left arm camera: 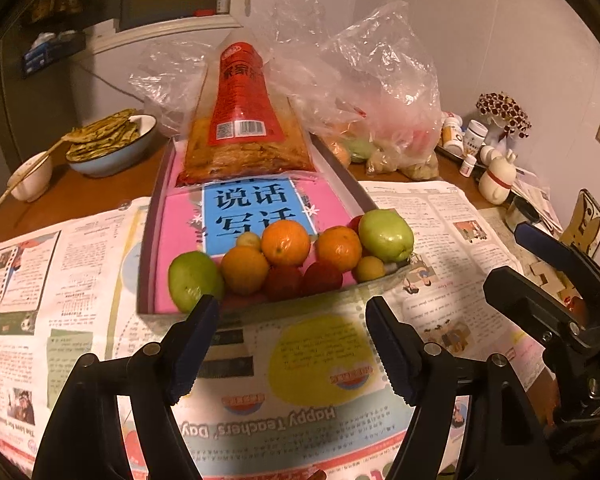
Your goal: Organize fruits
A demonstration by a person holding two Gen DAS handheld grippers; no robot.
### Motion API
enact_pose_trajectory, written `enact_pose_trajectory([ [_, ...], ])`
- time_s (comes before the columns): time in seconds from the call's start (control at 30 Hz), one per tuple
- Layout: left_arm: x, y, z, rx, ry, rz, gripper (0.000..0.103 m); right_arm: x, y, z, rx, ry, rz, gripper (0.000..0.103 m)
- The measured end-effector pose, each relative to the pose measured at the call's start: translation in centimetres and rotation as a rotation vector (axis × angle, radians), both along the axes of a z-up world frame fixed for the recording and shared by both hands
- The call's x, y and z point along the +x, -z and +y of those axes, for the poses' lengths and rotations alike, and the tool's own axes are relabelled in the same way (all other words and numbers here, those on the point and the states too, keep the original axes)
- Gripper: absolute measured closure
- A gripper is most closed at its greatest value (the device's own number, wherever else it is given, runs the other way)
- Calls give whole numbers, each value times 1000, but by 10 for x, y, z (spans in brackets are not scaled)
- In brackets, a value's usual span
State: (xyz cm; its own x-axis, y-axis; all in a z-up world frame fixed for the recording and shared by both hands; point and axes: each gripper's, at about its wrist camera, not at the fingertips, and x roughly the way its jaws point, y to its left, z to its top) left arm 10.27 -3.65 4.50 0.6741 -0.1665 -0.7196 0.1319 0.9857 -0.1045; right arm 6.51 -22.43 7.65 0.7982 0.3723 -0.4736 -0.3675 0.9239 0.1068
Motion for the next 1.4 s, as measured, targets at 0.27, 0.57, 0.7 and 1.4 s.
enact_pose_trajectory([
  [0.27,-18,1,6,-11,-21,15,26,-14,5,2,-15,6,0,4],
  [0.57,-38,10,12,-2,-49,29,26,-30,17,2,-20,23,19,1],
  [0.7,-45,12,12,-4,-46,31,26,-36,25,3,-13,25,44,1],
  [1.4,-61,26,13,-1,-65,38,26,-53,39,13,-16,19,74,1],
])
